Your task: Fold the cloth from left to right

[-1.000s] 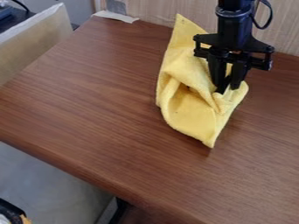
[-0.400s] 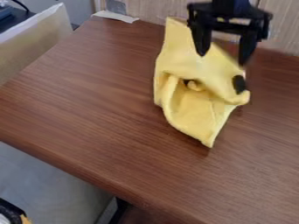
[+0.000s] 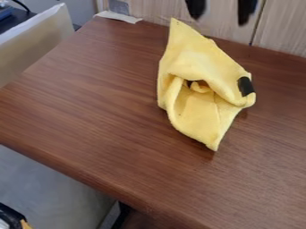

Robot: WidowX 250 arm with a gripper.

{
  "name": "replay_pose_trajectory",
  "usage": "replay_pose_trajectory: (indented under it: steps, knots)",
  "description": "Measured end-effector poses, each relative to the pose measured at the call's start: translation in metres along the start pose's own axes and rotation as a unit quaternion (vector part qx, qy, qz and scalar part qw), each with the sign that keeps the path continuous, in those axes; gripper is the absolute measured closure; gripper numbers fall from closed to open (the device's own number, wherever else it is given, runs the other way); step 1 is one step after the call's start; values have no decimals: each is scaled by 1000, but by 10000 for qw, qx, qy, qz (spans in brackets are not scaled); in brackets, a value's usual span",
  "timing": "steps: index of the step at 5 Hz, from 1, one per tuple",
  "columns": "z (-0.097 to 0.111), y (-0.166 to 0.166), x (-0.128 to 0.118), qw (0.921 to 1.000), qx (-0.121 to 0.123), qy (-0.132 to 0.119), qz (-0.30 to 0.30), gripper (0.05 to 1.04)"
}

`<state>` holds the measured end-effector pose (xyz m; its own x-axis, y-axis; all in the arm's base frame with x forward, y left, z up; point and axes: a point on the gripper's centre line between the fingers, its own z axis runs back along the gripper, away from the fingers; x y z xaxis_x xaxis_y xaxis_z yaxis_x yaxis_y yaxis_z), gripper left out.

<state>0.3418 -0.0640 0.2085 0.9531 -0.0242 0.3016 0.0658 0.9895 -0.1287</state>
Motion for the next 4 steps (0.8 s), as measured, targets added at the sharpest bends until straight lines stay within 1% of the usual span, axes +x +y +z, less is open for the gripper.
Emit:
replay_pose_trajectory:
  steps: [1,2,4]
  knots:
    - [27,15,-5,9991,-379,-73,169,83]
    - [33,16,-3,9990,-400,-181,94,83]
    - [33,16,-3,9990,-401,-180,117,83]
